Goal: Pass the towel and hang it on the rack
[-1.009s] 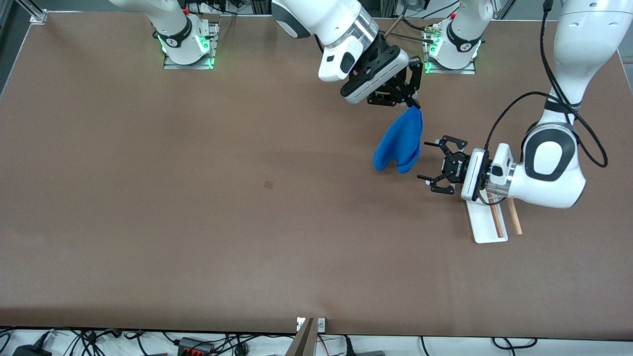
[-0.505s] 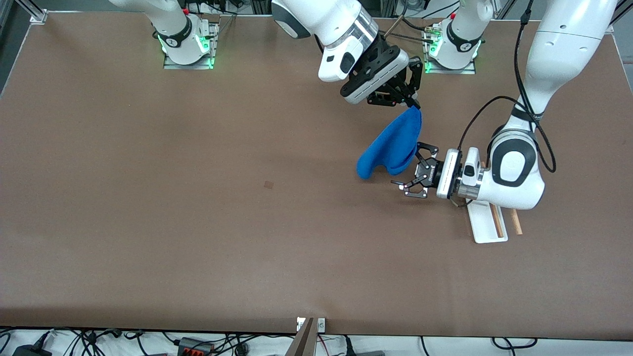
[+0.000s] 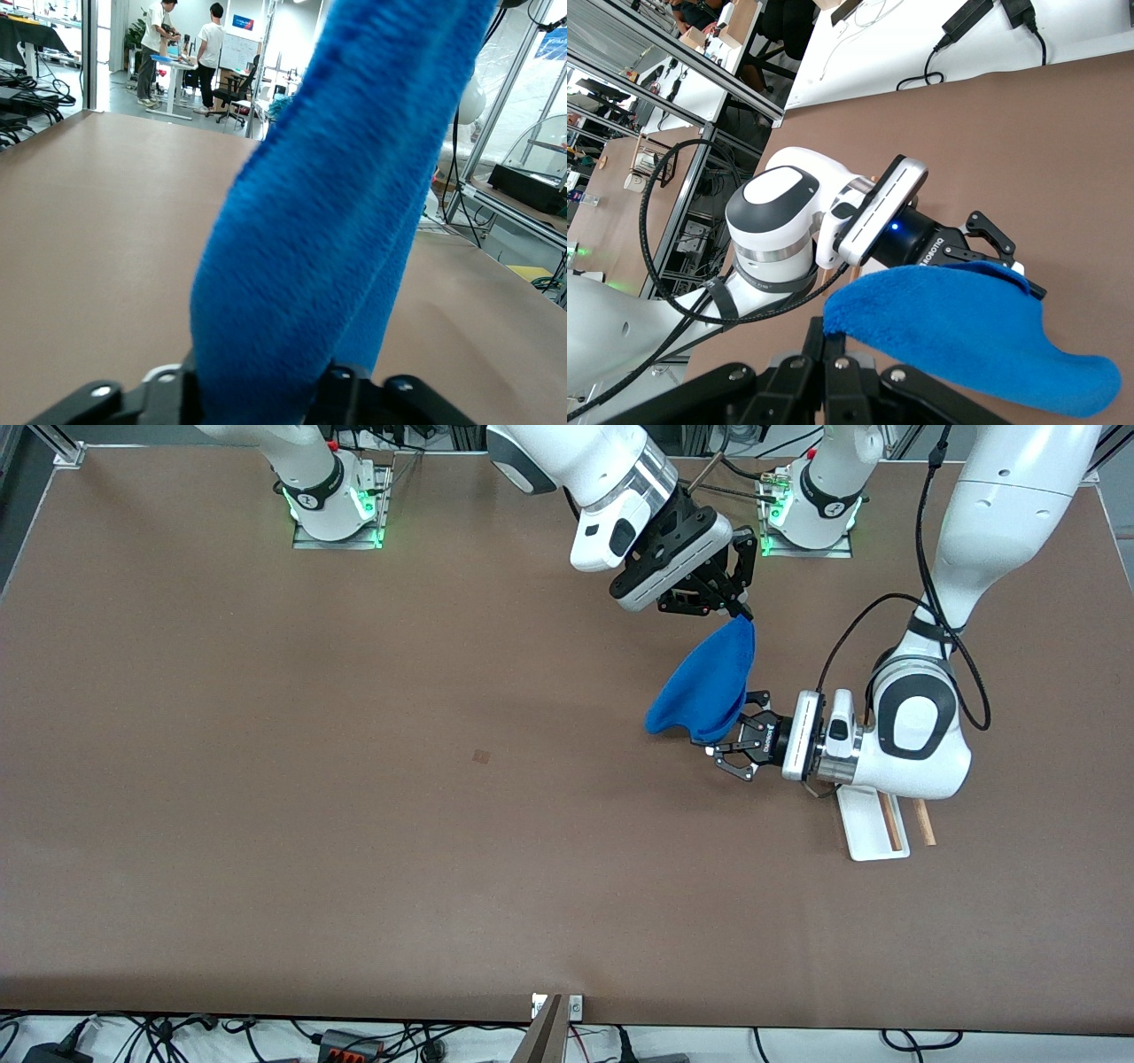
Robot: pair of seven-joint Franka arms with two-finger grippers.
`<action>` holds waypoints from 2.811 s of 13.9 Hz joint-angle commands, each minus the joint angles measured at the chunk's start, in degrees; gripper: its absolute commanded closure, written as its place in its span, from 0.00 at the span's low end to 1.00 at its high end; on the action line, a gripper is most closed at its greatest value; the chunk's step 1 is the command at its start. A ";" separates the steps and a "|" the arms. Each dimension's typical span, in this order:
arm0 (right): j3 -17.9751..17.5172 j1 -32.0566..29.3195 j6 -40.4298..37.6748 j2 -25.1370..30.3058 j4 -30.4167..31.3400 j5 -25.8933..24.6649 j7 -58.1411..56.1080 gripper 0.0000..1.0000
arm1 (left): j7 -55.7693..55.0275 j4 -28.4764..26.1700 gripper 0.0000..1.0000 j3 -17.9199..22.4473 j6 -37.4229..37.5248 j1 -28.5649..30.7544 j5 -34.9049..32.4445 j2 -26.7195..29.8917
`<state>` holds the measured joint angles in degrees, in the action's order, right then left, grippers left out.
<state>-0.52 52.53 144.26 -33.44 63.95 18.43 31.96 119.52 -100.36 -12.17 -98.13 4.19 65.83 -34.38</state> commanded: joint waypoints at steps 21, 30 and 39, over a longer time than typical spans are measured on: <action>13.77 -2.86 -29.89 3.21 2.31 -15.79 -0.75 0.00 | -44.20 11.67 1.00 1.62 2.24 17.76 -42.45 3.55; 14.67 -17.97 -48.20 5.66 3.88 -15.96 -4.54 0.00 | -43.32 14.58 1.00 1.88 -2.06 25.78 -45.88 -5.26; 3.36 -46.25 -42.22 19.19 18.58 -16.41 -22.70 0.00 | -41.13 15.28 0.00 1.79 -1.72 27.36 -44.03 -7.28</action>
<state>9.68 13.91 101.05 -18.64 78.65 2.89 13.46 77.64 -86.81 -9.87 -100.89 30.96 21.71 -41.53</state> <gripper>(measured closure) 0.000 0.586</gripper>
